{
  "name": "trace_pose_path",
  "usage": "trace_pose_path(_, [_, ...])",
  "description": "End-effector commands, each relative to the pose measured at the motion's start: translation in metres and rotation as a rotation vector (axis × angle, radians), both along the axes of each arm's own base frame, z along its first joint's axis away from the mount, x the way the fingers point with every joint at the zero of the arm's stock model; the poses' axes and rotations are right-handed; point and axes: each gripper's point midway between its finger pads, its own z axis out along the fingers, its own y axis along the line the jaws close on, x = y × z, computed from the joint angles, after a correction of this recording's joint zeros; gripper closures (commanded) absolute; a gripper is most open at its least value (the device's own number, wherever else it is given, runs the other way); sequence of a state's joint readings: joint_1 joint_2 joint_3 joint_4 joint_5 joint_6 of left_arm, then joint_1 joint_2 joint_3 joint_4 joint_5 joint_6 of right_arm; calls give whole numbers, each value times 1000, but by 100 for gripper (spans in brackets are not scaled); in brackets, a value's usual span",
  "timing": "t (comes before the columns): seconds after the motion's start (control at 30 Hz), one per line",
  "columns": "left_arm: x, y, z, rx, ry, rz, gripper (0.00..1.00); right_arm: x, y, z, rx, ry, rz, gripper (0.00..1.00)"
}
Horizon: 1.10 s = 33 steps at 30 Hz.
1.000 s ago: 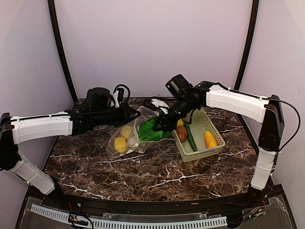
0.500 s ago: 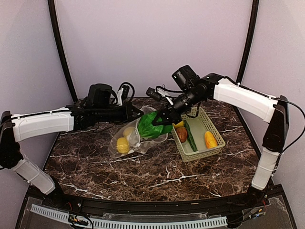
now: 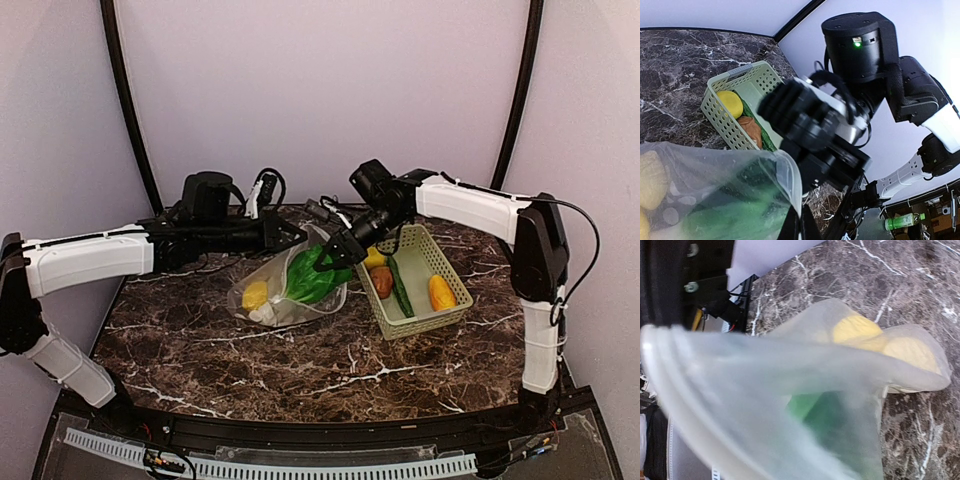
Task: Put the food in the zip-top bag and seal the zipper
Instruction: Adjust the fake vegetable in the zipper food storage bag.
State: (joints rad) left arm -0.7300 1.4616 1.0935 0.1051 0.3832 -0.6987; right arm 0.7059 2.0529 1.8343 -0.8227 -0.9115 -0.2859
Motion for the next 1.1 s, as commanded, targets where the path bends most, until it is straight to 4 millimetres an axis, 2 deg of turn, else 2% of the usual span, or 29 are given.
trace_pose_path(0.0, [-9, -1, 41, -84, -105, -55, 99, 38, 5, -3, -20, -121, -113, 99])
trace_pose_path(0.1, [-8, -2, 37, -82, -98, -54, 99, 43, 8, -10, -35, -151, -139, 97])
trace_pose_path(0.2, [-4, -3, 29, -64, -88, -41, 99, 37, 14, -19, -60, -190, -123, 98])
trace_pose_path(0.37, [0, -5, 18, -56, -76, -36, 99, 12, 30, -10, -24, -209, -44, 99])
trace_pose_path(0.43, [1, -6, 16, -57, -70, -35, 99, 10, 33, -6, -6, -193, -44, 100])
trace_pose_path(0.57, [0, -9, 15, -65, -64, -50, 99, 29, 32, -1, 24, -222, -131, 100])
trace_pose_path(0.67, [-2, -6, 14, -49, -73, -52, 99, 44, 29, 16, 99, -224, -178, 100])
trace_pose_path(0.73, [-2, -1, 10, -17, -81, -34, 99, 41, 30, 30, 155, -216, -162, 100])
trace_pose_path(0.8, [-1, 4, 5, 15, -90, -18, 99, 40, 32, 33, 177, -193, -154, 100])
trace_pose_path(0.87, [0, 8, 0, 49, -100, -9, 99, 41, 34, 33, 189, -157, -150, 100])
trace_pose_path(0.93, [0, 11, -4, 84, -100, -5, 99, 55, 34, 23, 142, -166, -216, 99])
trace_pose_path(1.0, [-2, 12, -2, 92, -104, -10, 99, 73, 30, 12, 78, -194, -304, 87])
trace_pose_path(1.07, [-4, 15, 1, 87, -110, -5, 99, 85, 26, 10, 51, -202, -356, 84])
